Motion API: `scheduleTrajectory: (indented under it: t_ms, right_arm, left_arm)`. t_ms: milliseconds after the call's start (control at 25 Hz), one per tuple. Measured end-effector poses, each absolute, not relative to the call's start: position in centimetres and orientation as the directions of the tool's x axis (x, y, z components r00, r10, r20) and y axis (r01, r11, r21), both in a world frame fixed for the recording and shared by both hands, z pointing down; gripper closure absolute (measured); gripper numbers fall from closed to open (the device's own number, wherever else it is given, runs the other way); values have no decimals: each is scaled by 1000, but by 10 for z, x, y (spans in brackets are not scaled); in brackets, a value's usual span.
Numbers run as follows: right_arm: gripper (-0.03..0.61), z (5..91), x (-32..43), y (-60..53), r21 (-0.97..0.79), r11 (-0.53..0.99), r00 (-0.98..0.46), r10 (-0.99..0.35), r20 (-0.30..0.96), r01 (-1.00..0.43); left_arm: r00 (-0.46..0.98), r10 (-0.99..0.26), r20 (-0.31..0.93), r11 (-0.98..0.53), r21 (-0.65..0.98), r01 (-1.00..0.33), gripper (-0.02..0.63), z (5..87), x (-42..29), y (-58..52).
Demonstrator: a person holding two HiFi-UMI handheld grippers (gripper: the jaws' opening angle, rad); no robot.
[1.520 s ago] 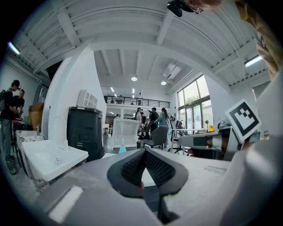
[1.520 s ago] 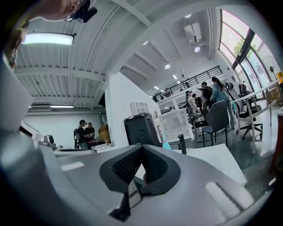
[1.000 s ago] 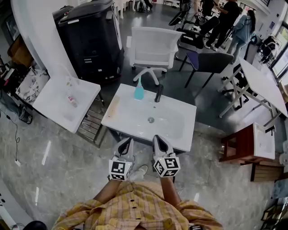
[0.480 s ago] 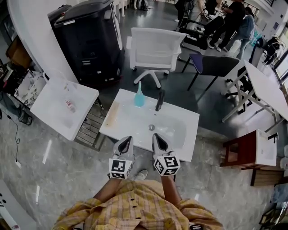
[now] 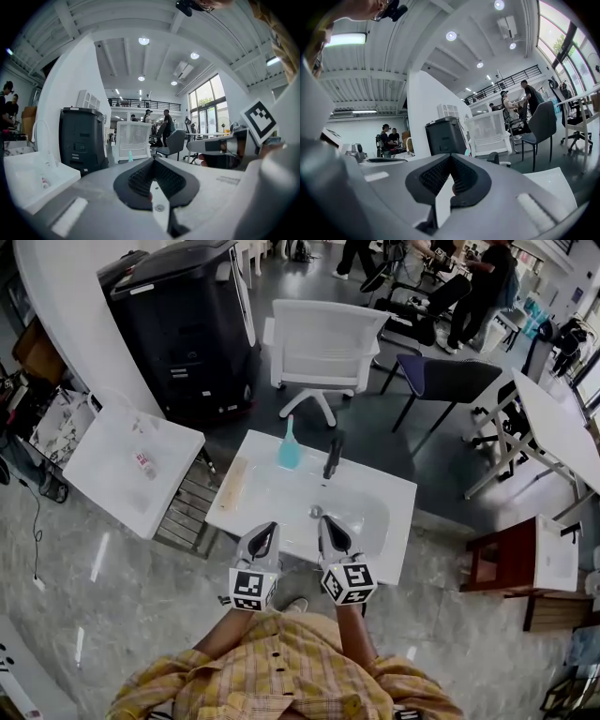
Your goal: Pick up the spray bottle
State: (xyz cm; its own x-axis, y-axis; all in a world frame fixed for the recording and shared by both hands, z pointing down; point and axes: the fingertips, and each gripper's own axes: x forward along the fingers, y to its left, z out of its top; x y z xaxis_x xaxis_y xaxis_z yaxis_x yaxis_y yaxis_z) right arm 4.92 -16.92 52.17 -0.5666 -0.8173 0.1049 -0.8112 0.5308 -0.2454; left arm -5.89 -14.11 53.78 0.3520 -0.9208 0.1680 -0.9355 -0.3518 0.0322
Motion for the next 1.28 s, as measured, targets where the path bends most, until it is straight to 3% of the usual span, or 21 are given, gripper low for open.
scheduleTrajectory:
  t_ms: [520,1280]
  right_arm:
    - [577,528,45,-187,-261,489,-530,-840,115,-832]
    - [577,537,29,-287,-246,396,-443,-878,180,-885]
  left_arm:
    - [363,-911,194,-367,19,-930,614,544,-65,-165]
    - [377,-886,270,-378,51,-924,614,563,-88,-305]
